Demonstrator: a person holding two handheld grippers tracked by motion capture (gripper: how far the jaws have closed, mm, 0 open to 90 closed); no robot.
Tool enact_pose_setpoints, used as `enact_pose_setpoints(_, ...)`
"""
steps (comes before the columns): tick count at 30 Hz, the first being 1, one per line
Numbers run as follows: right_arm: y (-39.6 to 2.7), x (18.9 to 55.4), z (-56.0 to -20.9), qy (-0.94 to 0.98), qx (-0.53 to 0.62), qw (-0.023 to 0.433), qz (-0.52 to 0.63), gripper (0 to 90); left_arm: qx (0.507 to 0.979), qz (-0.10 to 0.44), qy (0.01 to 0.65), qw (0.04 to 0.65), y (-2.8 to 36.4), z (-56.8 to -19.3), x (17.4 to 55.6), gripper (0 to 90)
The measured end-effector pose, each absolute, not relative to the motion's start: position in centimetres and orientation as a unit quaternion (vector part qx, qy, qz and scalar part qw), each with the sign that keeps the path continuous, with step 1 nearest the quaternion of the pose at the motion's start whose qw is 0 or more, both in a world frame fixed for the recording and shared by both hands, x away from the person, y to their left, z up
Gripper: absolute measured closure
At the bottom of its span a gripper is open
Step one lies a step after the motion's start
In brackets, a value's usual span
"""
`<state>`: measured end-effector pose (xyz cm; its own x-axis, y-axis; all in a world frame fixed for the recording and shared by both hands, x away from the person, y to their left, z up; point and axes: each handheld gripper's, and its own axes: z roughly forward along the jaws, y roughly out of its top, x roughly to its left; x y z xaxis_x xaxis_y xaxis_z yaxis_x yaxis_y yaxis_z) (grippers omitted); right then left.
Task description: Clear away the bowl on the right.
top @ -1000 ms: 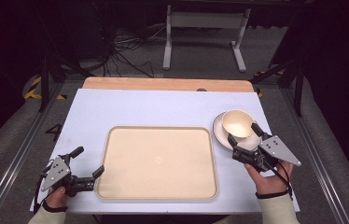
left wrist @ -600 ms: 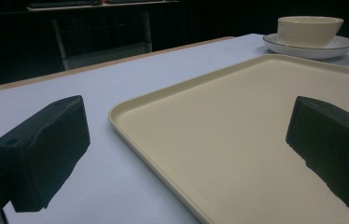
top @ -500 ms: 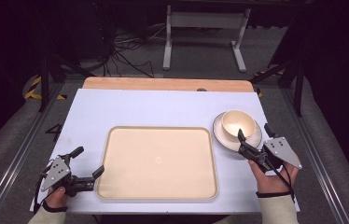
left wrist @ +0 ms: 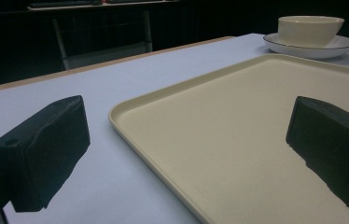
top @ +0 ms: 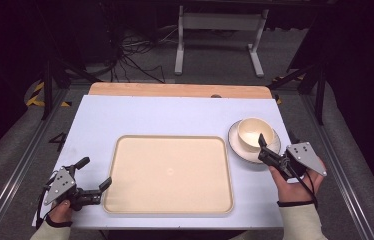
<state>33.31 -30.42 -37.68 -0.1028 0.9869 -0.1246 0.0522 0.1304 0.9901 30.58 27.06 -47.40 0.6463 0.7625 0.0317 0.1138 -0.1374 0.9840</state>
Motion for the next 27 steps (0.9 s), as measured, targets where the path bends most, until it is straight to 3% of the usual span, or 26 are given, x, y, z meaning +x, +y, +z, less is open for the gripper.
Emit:
enact_pose_setpoints(20,-32.2,37.8,-34.4,0.609,0.522,0.428,0.417,13.4,0.7,0.281,0.312,0.577,27.1,-47.4,30.6,0.2)
enact_pose_setpoints(27,-32.9,39.1,-34.0,0.623,0.552,0.387,0.397,15.3,0.701,0.281,0.311,0.577,27.1,-47.4,30.6,0.2)
